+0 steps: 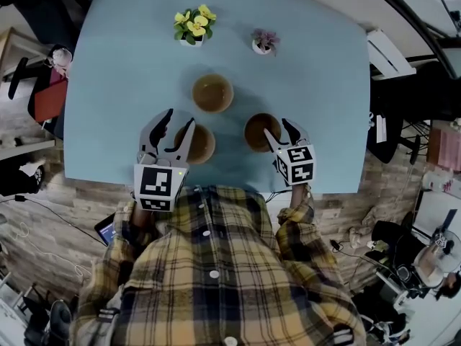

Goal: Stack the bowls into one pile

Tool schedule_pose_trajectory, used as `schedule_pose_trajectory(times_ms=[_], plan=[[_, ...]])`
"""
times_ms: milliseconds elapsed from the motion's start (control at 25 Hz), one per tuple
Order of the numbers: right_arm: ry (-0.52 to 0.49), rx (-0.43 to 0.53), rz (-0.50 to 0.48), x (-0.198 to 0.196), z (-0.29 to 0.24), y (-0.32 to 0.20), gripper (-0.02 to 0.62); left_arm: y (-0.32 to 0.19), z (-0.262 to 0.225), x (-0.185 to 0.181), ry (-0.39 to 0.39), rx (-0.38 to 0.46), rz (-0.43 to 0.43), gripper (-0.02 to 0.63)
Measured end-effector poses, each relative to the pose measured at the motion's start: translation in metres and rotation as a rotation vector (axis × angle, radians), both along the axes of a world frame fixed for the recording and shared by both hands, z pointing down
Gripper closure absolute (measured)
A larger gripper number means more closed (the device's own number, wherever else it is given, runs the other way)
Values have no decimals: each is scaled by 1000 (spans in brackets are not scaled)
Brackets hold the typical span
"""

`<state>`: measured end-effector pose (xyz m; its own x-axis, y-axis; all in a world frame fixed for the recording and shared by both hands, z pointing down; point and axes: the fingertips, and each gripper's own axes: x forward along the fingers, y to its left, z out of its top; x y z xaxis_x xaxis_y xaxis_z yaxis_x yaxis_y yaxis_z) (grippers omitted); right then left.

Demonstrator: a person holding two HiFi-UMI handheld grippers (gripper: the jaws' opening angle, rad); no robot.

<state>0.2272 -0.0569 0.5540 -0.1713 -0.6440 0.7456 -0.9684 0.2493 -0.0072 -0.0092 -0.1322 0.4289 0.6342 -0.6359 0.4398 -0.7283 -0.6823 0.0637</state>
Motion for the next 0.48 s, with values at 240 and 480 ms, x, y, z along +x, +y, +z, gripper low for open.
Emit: schedule_pose_trajectory(times_ms=[240, 480], plan=[[-35, -35, 29, 8, 16, 0, 354, -2, 6, 2, -6, -10, -1, 428], [-90, -45, 58, 8, 23, 2, 385, -1, 7, 3, -10, -14, -3, 436]])
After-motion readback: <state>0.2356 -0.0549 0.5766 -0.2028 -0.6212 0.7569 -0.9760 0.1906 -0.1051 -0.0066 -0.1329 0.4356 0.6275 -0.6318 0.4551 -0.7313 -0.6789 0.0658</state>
